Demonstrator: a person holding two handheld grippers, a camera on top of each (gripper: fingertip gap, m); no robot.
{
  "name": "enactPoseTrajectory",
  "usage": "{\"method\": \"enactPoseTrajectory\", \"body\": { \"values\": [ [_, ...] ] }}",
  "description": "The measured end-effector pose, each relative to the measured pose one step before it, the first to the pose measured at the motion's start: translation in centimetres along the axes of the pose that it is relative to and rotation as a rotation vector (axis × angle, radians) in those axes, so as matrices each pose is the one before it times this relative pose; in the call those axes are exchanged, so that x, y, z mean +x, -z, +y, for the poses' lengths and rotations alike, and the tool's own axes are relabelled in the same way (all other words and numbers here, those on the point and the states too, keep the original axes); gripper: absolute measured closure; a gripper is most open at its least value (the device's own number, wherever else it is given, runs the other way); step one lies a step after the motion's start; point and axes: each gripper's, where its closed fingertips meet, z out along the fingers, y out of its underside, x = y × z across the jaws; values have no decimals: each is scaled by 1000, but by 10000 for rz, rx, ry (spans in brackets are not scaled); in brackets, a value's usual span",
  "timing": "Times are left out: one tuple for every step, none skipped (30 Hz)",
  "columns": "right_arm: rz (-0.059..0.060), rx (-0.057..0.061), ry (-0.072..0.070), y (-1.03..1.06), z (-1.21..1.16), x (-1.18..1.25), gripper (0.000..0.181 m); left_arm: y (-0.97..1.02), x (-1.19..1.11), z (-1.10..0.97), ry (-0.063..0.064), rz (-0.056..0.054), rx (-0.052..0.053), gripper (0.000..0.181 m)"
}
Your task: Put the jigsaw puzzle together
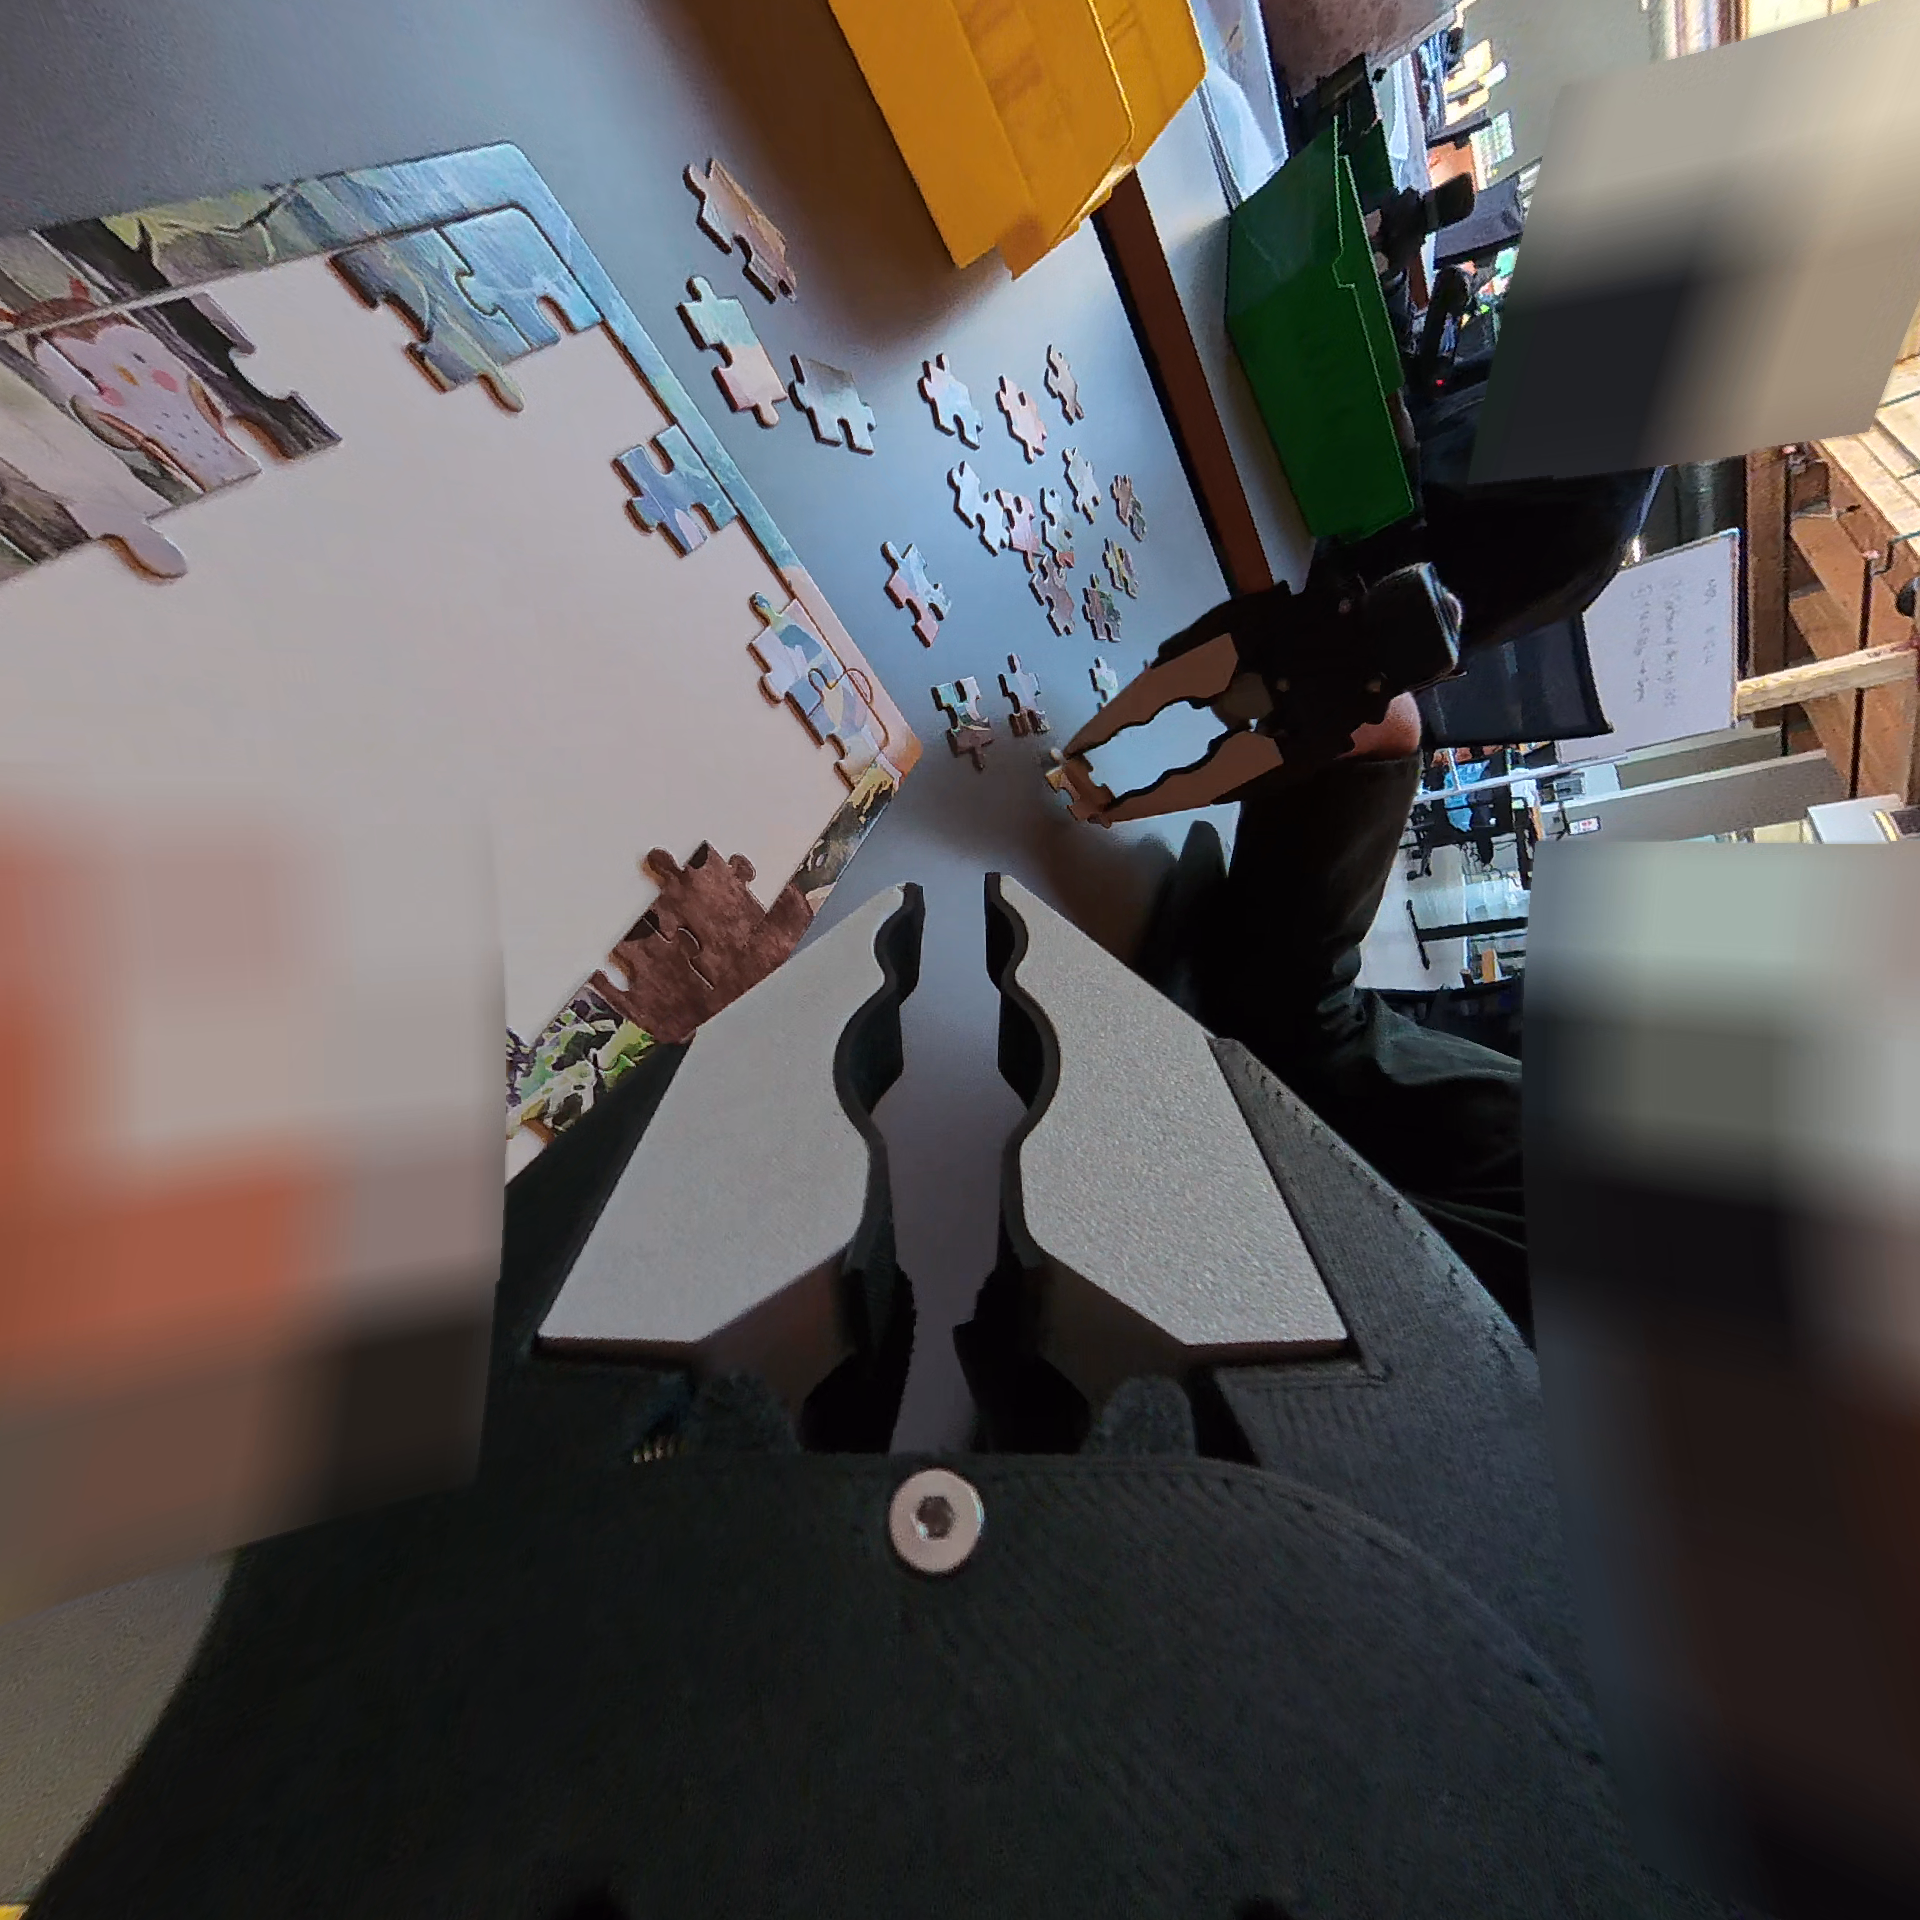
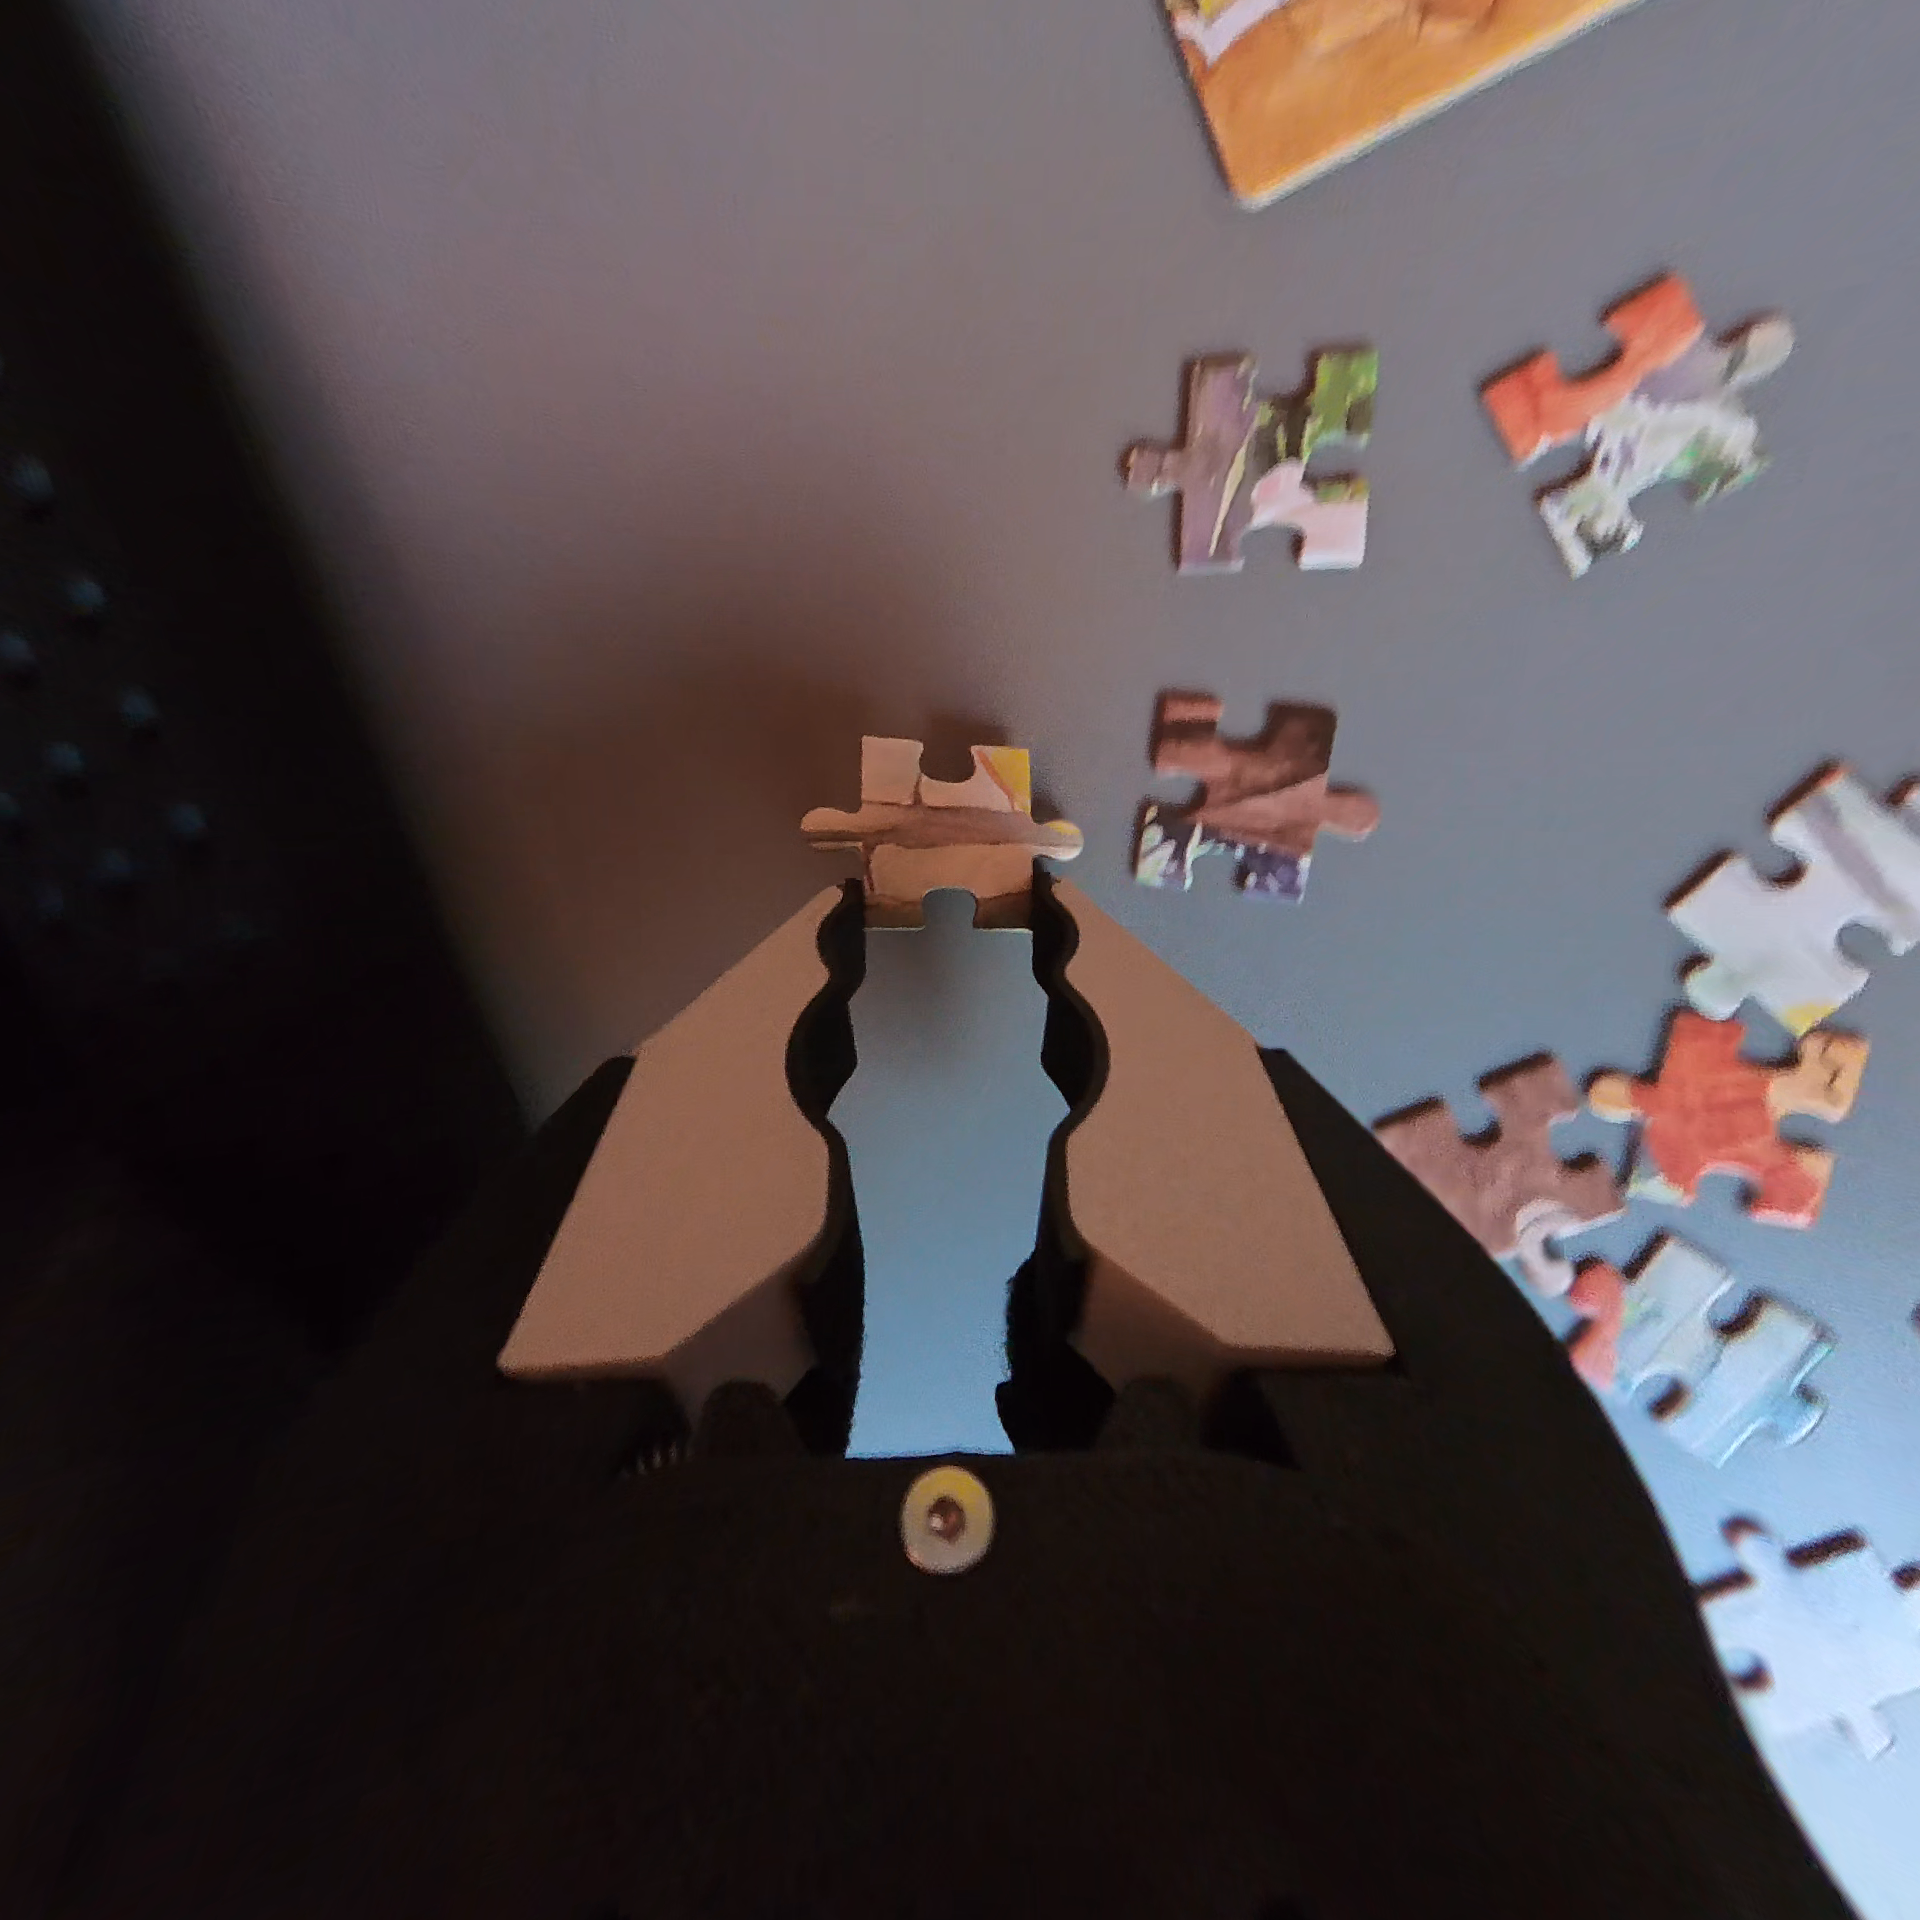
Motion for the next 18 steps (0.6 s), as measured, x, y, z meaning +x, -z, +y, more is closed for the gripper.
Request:
{"method": "enactPoseTrajectory", "body": {
  "values": [
    [8,-41,-189,186,411,-140,149,216,-13,-83,15,12,63,172],
    [-22,77,-140,83,180,-126,149,206,-33,-75,18,9,54,172],
    [-14,99,-132,26,37,-53,149,207,-50,-73,19,6,49,172],
    [3,64,-102,3,-17,2,149,212,-35,-92,24,3,55,172],
    [-6,10,-66,3,-10,-13,149,241,3,-115,11,25,69,172],
    [-38,-11,-45,-2,-14,-58,148,270,40,-140,9,24,81,172],
    [-8,-1,-27,17,-42,-9,144,302,63,-152,-1,9,96,172],
    [55,10,-2,14,-22,87,141,361,91,-161,-23,8,105,171],
    [39,-7,24,33,50,55,141,403,114,-170,-37,-2,119,171],
    [19,10,5,32,40,39,140,461,120,-162,-40,-18,119,171],
    [51,7,14,53,54,99,139,540,111,-196,-40,-37,140,171],
    [55,52,57,74,-8,109,138,629,97,-232,-47,-62,164,171],
    [-23,230,81,107,-267,12,138,721,103,-244,-63,-83,173,170],
    [23,340,138,184,-481,73,139,835,92,-262,-85,-103,181,170],
    [198,418,216,263,-656,372,139,982,57,-301,-98,-139,203,170],
    [312,491,275,306,-821,585,141,1160,-58,-370,-110,-207,247,170],
    [574,452,280,343,-812,1047,145,1308,-261,-463,-109,-316,319,170],
    [794,319,156,387,-643,1484,150,1455,-548,-559,-97,-450,385,169]
  ]
}}
